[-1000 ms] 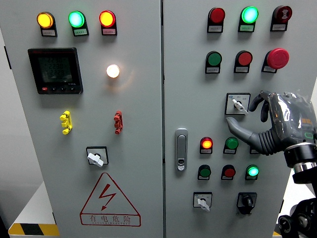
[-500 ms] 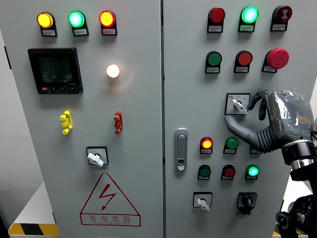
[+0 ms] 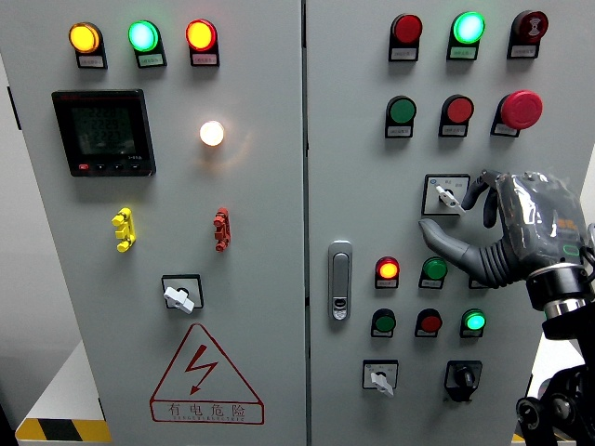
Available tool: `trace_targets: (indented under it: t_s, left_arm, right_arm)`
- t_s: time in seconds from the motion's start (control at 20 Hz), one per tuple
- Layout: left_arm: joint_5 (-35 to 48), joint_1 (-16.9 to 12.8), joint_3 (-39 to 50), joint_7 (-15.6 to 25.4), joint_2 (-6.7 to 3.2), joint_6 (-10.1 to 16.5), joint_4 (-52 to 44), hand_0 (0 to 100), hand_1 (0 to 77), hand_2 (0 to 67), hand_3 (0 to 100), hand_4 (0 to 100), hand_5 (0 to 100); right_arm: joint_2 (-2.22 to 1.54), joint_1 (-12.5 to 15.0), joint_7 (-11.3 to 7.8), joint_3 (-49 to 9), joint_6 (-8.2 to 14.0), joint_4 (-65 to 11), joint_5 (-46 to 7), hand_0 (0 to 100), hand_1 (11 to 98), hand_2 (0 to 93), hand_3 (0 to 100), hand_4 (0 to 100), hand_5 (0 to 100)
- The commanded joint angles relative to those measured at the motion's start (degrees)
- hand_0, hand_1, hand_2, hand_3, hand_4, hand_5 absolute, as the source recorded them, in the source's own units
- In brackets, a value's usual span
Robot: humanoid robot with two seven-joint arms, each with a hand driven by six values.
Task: Rotate and turn off gray switch
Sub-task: 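Close the right hand fingers around the white switch knob, then twist the white knob with the right hand to the vertical position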
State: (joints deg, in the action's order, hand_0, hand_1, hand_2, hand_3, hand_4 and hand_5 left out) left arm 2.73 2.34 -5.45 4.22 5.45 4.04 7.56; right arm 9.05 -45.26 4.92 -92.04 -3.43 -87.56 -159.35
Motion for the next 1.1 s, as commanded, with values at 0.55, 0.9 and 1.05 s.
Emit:
trace_targets:
  t_s: [0.55,0.9,1.05]
  left_arm:
    - [0.0,-0.06,0.0,0.0,0.0,0.0,0.0,85,0.0,13.4,19,8,11]
    - [0.0,-0.06,0.0,0.0,0.0,0.0,0.0,85,0.0,13.4,19,8,11]
    - [0.0,0.03,0.0,0.0,0.0,0.0,0.0,85,0.0,13.4,19,8,11]
  right_arm:
    - [-0.09,-0.44,0.17,0.28,0.0,0.46,-0.09,23,34.3,66.1,90,100,100]
    - [-0.09,-0.35,0.61,0.37,0.09,0.46,-0.09,40,33.3,66.8,91,100,100]
    - [-0.09,-0.44,1.23,0.46,-0.09,0.55,-0.09,43,32.7,66.9,91,100,100]
